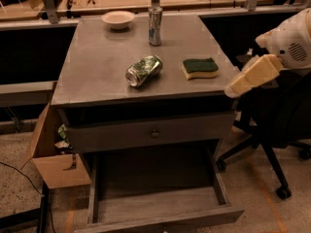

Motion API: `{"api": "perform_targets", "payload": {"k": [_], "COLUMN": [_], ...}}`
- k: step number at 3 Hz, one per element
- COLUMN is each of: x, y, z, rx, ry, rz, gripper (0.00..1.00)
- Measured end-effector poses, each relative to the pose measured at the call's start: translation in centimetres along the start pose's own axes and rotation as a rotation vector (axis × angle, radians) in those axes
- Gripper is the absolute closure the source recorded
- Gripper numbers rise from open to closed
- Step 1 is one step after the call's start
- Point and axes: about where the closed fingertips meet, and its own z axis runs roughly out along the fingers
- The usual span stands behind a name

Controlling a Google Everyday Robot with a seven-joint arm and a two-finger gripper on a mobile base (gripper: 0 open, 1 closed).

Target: Place redbull can into middle drawer

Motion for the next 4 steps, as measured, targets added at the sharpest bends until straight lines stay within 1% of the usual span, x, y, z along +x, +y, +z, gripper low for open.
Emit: {"api": "perform_targets", "payload": {"k": [1,2,3,4], "x": [-5.9,-9.9,-9.8,-9.9], "y": [-5.1,-9.8,-10.9,-10.8], "z": [7.5,12.8,13.3,13.4], "rx": [-0.028,0.011,0.036,0.033], "ry": [-0.323,-0.475,-0.491,-0.491], "rz": [0.1,0.16,0.176,0.176], "gripper": [0.0,0.0,0.0,0.0]}}
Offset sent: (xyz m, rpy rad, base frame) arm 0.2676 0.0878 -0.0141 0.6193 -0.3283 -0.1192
